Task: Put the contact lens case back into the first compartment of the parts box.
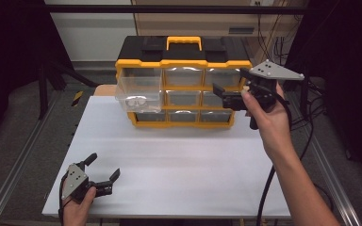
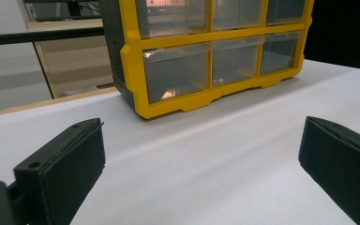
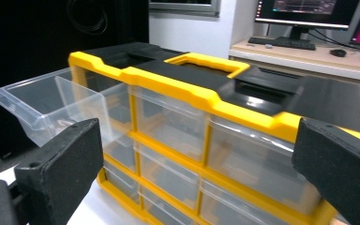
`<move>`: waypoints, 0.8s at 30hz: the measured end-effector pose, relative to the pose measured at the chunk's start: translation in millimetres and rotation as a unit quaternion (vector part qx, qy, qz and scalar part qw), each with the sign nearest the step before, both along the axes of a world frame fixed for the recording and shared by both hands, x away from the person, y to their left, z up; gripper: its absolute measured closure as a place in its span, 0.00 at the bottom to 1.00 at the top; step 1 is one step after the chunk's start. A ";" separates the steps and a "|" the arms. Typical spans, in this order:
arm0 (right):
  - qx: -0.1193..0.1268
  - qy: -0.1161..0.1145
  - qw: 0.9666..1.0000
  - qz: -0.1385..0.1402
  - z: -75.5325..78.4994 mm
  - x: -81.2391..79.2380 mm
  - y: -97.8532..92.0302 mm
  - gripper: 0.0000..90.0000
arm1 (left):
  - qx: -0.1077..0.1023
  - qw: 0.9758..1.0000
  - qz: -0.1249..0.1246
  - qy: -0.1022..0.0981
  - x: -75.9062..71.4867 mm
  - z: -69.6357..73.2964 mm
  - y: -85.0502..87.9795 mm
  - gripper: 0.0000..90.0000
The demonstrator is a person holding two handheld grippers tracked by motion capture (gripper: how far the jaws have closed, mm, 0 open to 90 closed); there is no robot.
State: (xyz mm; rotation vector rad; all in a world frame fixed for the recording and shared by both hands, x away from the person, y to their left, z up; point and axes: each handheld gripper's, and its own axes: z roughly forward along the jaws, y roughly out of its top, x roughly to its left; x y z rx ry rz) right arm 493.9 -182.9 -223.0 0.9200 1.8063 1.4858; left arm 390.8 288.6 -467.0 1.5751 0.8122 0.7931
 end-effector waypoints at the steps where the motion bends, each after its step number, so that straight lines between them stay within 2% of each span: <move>1: 0.001 0.001 1.000 -0.002 -1.1 -0.6 -2.7 0.03 | 0.000 1.000 0.001 0.000 0.0 0.0 0.2 0.00; 17: 0.017 0.000 0.999 -0.031 -28.4 -11.0 -45.6 0.04 | 0.001 1.000 0.000 0.001 -0.3 -0.7 -0.7 0.00; 24: 0.008 -0.001 0.999 -0.034 -44.4 -18.0 -58.2 0.04 | 0.001 1.000 0.000 0.001 -0.4 -0.7 -0.4 0.00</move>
